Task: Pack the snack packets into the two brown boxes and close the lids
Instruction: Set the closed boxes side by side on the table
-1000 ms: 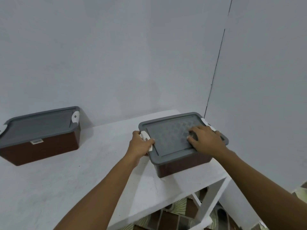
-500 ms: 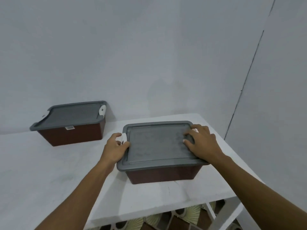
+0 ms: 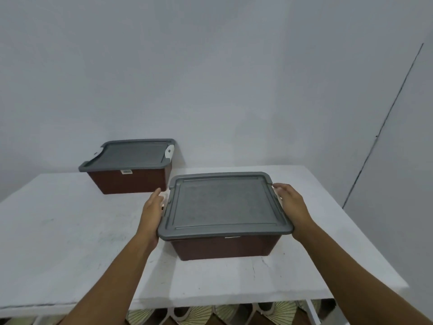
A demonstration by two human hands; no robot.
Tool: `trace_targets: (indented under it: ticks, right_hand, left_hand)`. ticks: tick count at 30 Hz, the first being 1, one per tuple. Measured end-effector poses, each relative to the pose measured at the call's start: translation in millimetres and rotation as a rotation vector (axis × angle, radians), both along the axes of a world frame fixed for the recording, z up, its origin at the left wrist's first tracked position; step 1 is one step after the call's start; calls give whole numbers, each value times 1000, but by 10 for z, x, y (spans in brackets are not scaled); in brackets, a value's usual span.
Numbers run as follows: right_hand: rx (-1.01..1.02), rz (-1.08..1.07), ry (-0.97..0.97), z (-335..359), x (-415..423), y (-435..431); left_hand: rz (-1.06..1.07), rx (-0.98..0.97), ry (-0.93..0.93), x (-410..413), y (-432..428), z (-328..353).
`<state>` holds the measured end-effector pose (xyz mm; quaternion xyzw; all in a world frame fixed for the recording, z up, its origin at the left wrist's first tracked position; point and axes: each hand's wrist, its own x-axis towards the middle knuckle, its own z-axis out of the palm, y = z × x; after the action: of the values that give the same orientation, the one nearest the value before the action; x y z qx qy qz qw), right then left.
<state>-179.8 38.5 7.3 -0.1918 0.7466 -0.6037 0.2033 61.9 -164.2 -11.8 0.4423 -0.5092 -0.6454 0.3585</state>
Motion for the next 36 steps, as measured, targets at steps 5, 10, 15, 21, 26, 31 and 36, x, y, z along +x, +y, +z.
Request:
trace_targets:
  ticks: [5, 10, 15, 21, 26, 31, 36]
  right_hand:
    - [-105, -41, -277, 408, -159, -130]
    - [-91, -39, -210, 845, -365, -273]
    - [-47, -10, -203, 840, -342, -254]
    - [16, 26, -225, 442, -129, -102]
    - [172, 34, -152, -44, -25, -1]
    - [205, 48, -85, -85, -1, 13]
    - [293, 4, 186, -72, -4, 0]
  left_hand:
    - [188, -44, -121, -92, -269, 437]
    - [108, 58, -21, -191, -495, 922]
    - [109, 53, -1, -201, -494, 924]
    - [53, 16, -155, -25, -278, 409]
    - [-110, 67, -240, 77, -84, 10]
    - [-111, -51, -327, 87, 18, 50]
    - [-18, -517, -652, 50, 19, 175]
